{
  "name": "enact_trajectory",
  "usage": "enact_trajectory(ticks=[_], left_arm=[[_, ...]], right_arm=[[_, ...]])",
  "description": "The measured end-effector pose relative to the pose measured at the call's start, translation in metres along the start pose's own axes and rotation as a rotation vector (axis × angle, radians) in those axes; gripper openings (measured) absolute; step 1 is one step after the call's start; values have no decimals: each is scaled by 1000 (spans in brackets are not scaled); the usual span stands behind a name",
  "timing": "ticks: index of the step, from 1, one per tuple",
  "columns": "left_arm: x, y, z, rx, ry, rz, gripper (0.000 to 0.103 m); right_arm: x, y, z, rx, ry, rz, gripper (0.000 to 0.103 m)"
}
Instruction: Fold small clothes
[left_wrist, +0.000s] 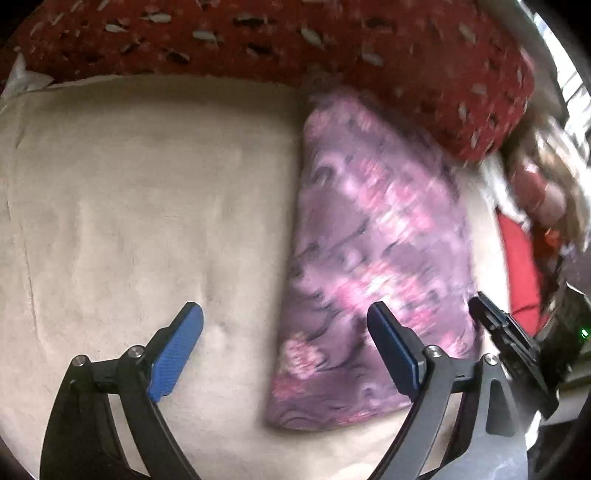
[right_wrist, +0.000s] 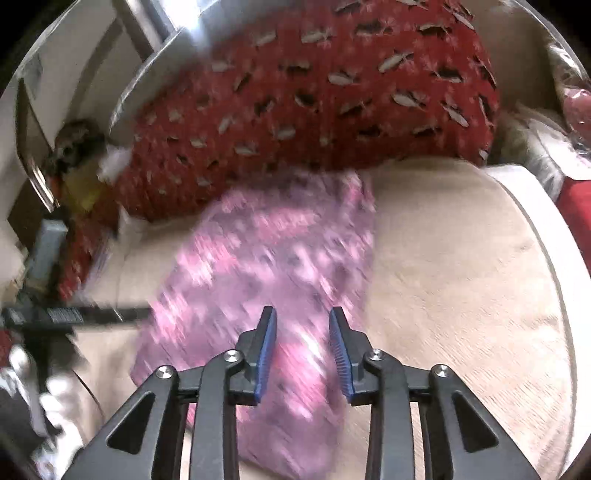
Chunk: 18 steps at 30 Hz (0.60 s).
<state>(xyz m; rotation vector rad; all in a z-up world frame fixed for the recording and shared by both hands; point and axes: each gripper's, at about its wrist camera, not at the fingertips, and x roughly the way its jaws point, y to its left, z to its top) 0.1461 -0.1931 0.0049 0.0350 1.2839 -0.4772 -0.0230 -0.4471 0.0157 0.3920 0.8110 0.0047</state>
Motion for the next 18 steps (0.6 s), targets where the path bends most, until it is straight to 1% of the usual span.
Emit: enact_trajectory(ticks=[1,2,4,6,7,9,11,12,13,14,15,16,17,18], left_arm=[[10,1,-2,12,33,23,92],[13,2,-2,18,35,25,92],[7,2,0,24,24,4,92],[2,7,10,-9,34,-78,92],[1,10,13,-34,34,-110,92],[1,16,30,-82,38,-168,92],[8,19,45,-122,55,-218,92],[12,15,48,-138,65,-239,92],[17,13,52,-160,84,-277,92],[26,11,59,-180,114,-326,91],[33,11,62,-194,132,-349,91],[38,6,62,-209,146,-366,92],[40,5,64,-212,151,-373,92],[44,1,68,-210,152,-374,92]], right_arm=[[13,-2,-9,-10,84,-37,40],[16,-9,-13,18,99,-21,41],[11,-25,-7,139,86,31,43],[3,-29,4,192,30,34,48],[-2,-33,13,210,-16,42,48],[-1,-42,24,255,-47,73,49],[8,-54,33,307,-47,109,49],[18,-57,35,327,-38,118,49],[31,-59,39,341,-30,121,49],[39,-60,41,347,-30,126,49],[46,-59,43,346,-25,141,49],[58,-56,43,344,-1,177,49],[67,-55,43,347,24,225,52],[72,-51,40,346,38,259,59]])
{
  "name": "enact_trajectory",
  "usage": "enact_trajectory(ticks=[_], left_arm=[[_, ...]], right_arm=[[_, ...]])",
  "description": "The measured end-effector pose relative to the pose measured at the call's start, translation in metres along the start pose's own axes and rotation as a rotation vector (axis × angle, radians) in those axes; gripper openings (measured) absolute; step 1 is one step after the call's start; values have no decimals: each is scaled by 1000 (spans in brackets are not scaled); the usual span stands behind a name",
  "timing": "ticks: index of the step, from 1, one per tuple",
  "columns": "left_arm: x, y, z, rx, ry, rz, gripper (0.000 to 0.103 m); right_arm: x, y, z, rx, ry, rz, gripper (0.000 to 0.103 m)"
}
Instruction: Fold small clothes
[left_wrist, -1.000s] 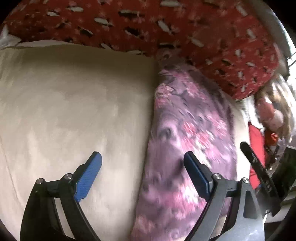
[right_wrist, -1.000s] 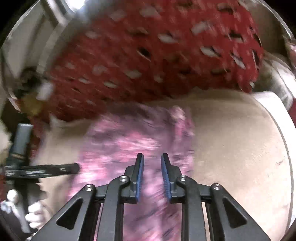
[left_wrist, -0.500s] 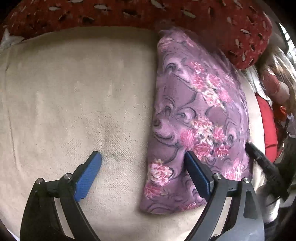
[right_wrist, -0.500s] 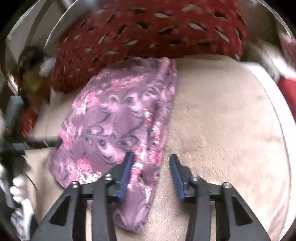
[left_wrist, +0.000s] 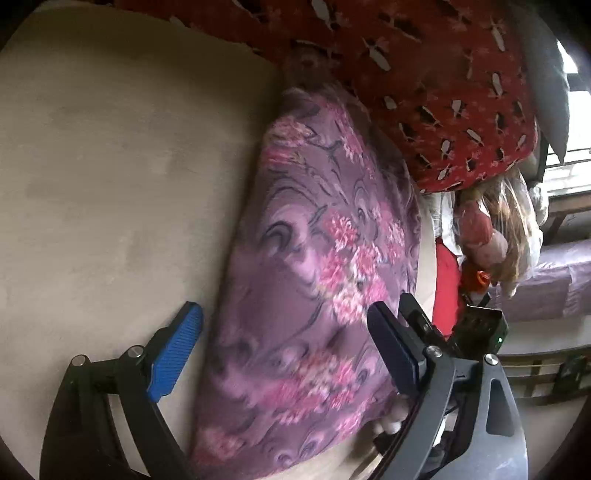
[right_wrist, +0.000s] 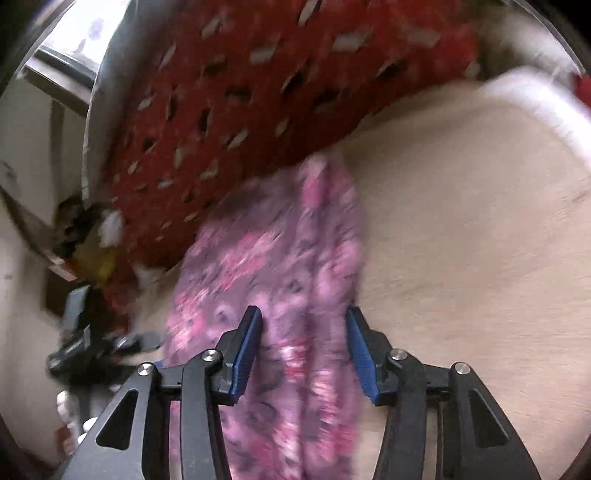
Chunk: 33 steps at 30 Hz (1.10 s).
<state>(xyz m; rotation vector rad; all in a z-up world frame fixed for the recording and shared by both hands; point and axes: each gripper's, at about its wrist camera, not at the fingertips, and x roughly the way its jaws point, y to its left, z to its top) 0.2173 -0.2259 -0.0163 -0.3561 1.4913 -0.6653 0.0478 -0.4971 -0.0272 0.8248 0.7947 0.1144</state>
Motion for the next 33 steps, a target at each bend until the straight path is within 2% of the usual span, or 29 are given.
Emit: enact_trajectory(ticks=[2,4,5,6,7,9,10,13,18,23,27,33], left_arm=[[-4,-2,-5,-1,-13,1,92],[-6,-5,-5,-11,-25,-11,88],[-7,-7,-5,-13,-41,17,71],[-9,-8,-6,0,-51,58,46],[-10,-11,-7,26,-53,84,35],[-16,-15,-13,56,-78,103,28],[-21,-21,-17,88,-99,124,26],[-38,-35,-33,159,-146,173,25],[-77,-47,-65,232,-225,201,25],[-117,-45,-104,264,-271,232,25],[-137,-35,-134,279,-289,258,25],[-150,-5,-175,253,-267,286,25]], right_arm=[[3,5,2,-27,-10,21,67],[6,5,5,-25,-7,28,67],[7,5,6,-27,1,18,60],[8,8,6,-45,5,-5,43],[9,16,4,-107,11,-57,37],[7,33,1,-229,-5,-124,29],[6,44,-2,-281,-13,-156,28],[-4,60,-6,-329,-42,-181,26],[-32,85,-16,-341,-78,-158,26],[-55,111,-41,-328,-78,-111,26],[-68,131,-71,-332,-64,-81,26],[-70,148,-119,-326,-16,-55,26]])
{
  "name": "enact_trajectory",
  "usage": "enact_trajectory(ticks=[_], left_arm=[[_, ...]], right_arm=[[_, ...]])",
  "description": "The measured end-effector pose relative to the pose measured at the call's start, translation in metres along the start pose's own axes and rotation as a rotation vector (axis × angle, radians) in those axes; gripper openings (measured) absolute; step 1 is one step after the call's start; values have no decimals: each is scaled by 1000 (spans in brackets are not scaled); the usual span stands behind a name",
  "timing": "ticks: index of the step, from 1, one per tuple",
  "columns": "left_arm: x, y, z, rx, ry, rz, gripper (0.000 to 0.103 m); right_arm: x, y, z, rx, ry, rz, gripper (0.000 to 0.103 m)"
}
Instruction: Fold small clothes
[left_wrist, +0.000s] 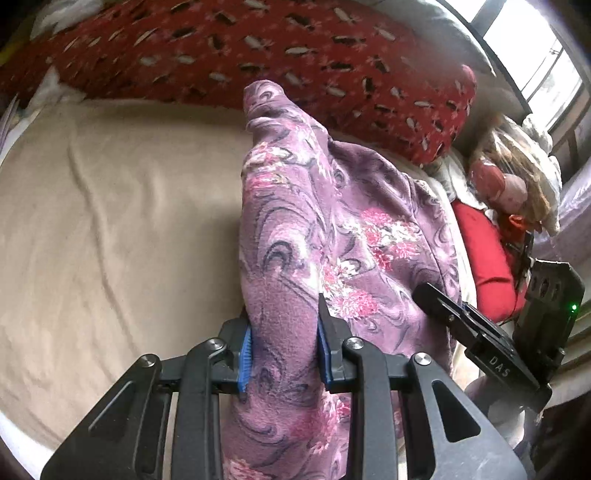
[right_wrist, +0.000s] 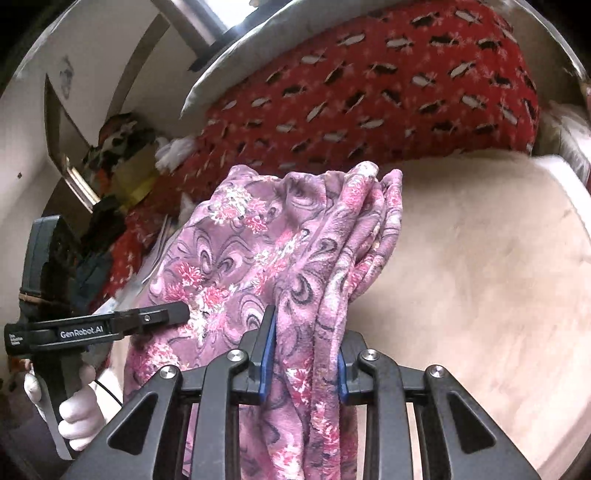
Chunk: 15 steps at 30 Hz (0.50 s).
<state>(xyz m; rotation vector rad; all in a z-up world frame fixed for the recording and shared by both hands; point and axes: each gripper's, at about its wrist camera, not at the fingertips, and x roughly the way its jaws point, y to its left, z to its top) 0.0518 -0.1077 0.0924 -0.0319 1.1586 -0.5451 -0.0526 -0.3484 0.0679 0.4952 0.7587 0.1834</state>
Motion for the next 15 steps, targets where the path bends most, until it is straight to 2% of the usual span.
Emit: enact_trajectory(ticks=[3,6,7,8,9,11,13,15], left_arm=[[4,15,-20,-21,28,6,26],[31,36,-38,-71,118,21,30],[45,48,-44,-102,166,36,39],[49,56,-47,-125,176,27,44],[48,67,-49,-161,173,-11,48],[38,78,-48,-199,162,-55,47],[20,80,-42,-202,93,-80,45],[9,70,-28,-176,34,-82,45]], right_arm=[[6,6,-19,13,31,16,26],[22,1,-42,45,79,8,28],[34,-5,-53,66,126,-8,28],[44,-9,-60,76,164,-34,33],[49,-14,-65,88,182,-51,35],[44,-24,-65,155,163,-7,36],[34,-28,-54,179,141,-27,36],[22,-28,-39,183,76,-41,39]])
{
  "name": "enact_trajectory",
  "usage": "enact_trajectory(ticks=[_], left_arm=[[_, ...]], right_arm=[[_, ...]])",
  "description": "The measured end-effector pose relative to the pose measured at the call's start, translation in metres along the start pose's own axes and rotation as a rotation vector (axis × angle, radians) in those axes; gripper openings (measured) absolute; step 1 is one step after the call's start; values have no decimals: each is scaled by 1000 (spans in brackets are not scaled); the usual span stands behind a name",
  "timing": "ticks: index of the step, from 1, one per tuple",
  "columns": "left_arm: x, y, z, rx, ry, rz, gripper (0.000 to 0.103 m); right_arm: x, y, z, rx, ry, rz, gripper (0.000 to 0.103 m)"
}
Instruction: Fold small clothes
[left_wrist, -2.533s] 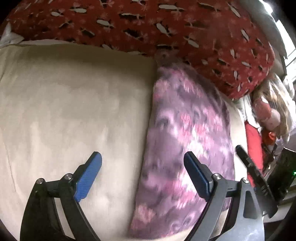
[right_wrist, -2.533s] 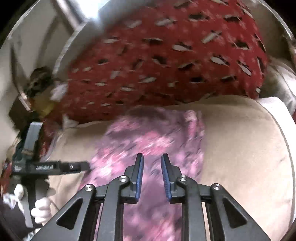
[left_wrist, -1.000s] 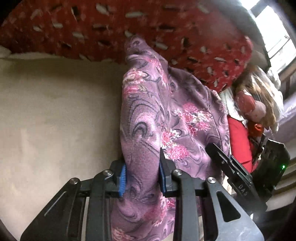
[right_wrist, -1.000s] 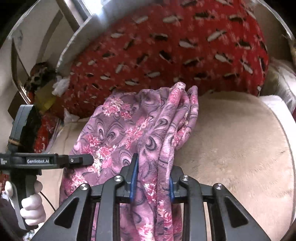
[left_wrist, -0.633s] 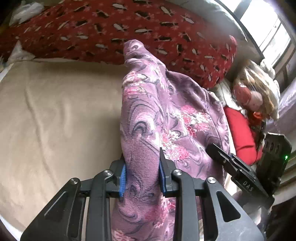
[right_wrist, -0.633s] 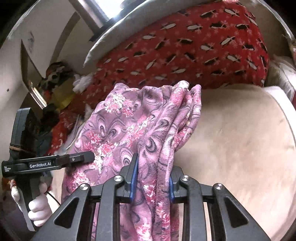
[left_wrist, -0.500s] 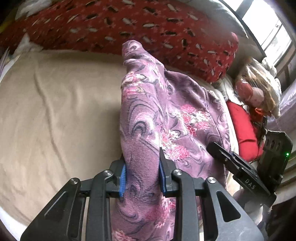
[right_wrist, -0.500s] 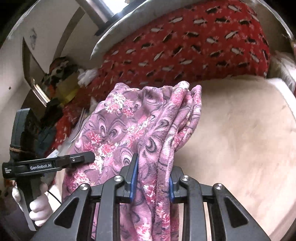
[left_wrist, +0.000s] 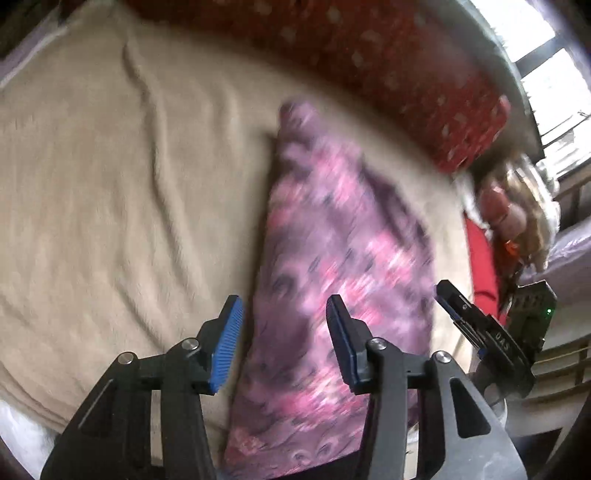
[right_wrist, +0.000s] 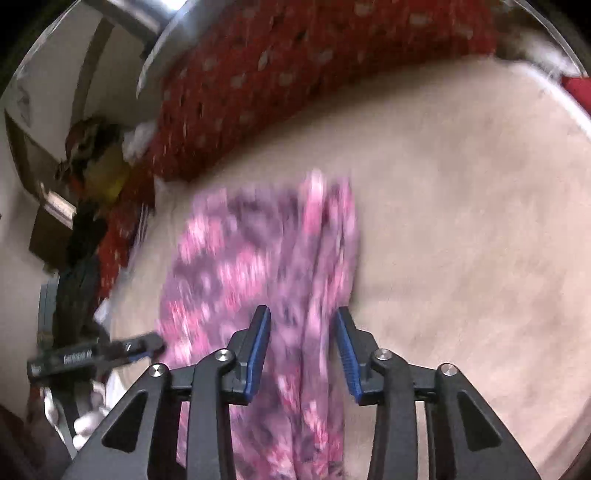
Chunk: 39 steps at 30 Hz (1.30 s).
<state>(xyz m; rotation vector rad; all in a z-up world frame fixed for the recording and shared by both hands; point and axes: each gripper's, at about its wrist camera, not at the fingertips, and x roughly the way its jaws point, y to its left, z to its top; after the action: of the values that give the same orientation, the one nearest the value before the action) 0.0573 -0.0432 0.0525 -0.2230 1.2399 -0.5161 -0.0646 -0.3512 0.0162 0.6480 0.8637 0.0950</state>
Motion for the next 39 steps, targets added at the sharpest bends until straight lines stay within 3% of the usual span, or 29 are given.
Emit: enact_trajectory(ticks=[3,7,10,12,13,14,18,21,23,25,27,28,32,35,37,39], left_arm=[[4,-26,20,72,-36,40,46],[38,-58,60,159,-47,148,46],[73,-60,84,176,-46,266,46],[98,-55,92,159,-10,320,49],[111,-49,96,136,21,329,56],[114,-47,100,119,13,332,59],[97,-39,107,92,32,272,57],[60,-29,88,86,-11,211,57],[44,-21,66,72,-28,181,59],[47,-12,44,43,-17,178,60],[64,-6,31,32,40,195,63],[65,-5,27,25,44,194,63],[29,-19,11,77,7,191,62],[14,-23,-13,122,-32,223,71],[32,-17,-27,116,11,251,74],[49,-11,-33,110,66,263,76]], right_arm=[[-3,17,24,-61,-64,31,39],[21,48,40,-241,-43,-21,34],[38,44,48,-267,-46,-63,33],[52,31,51,-269,-26,-127,18],[67,21,51,-266,1,-183,19],[72,14,50,-259,0,-180,19],[64,1,57,-189,-9,-108,18],[39,12,58,-231,0,-110,26],[15,20,48,-274,18,25,26],[1,29,26,-344,33,60,30],[10,28,4,-397,93,20,33],[25,20,-11,-416,165,-58,34],[5,28,-18,-389,128,-103,36],[-29,41,-34,-422,106,-5,37],[-32,40,-55,-449,136,-29,42],[-15,28,-73,-455,212,-113,42]])
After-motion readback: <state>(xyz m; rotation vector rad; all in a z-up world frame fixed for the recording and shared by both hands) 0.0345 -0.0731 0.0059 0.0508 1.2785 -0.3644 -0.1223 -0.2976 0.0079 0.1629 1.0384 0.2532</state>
